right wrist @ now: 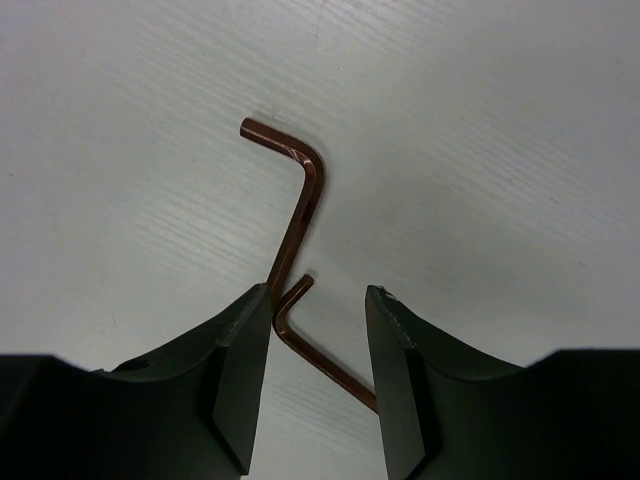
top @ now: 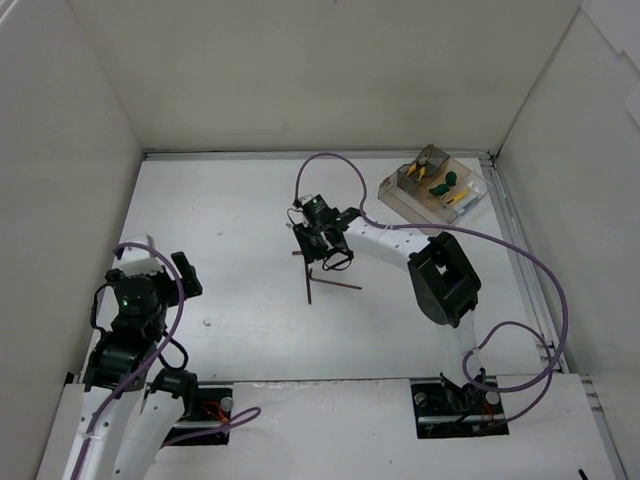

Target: Sort the tools into containers

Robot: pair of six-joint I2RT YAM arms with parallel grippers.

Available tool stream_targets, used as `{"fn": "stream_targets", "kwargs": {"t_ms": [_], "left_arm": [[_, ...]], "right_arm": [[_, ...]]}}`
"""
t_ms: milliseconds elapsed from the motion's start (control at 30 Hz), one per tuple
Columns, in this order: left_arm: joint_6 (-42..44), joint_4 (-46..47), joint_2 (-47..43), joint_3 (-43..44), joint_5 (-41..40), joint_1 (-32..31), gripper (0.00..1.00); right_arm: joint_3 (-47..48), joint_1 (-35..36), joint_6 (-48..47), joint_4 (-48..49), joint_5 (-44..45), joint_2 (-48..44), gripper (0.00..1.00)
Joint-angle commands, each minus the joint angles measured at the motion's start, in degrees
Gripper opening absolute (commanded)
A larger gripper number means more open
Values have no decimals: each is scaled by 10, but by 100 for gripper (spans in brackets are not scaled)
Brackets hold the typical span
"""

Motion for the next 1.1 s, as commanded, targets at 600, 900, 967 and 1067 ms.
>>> {"fn": "stream_targets", "kwargs": {"t_ms": [600, 900, 967, 1067], "left_arm": [[-8, 15, 14, 27, -10, -2, 100], [-10, 14, 9, 27, -16, -2, 100], [-10, 15, 8, 27, -16, -2, 100], [-10, 15, 8, 26, -15, -2, 100]], "right_arm": [[55, 39, 54, -7, 94, 89, 31], [89, 72, 51, -83, 115, 127, 14], [91, 73, 50, -82, 88, 134, 4], [104, 74, 35, -82, 58, 137, 0]]}}
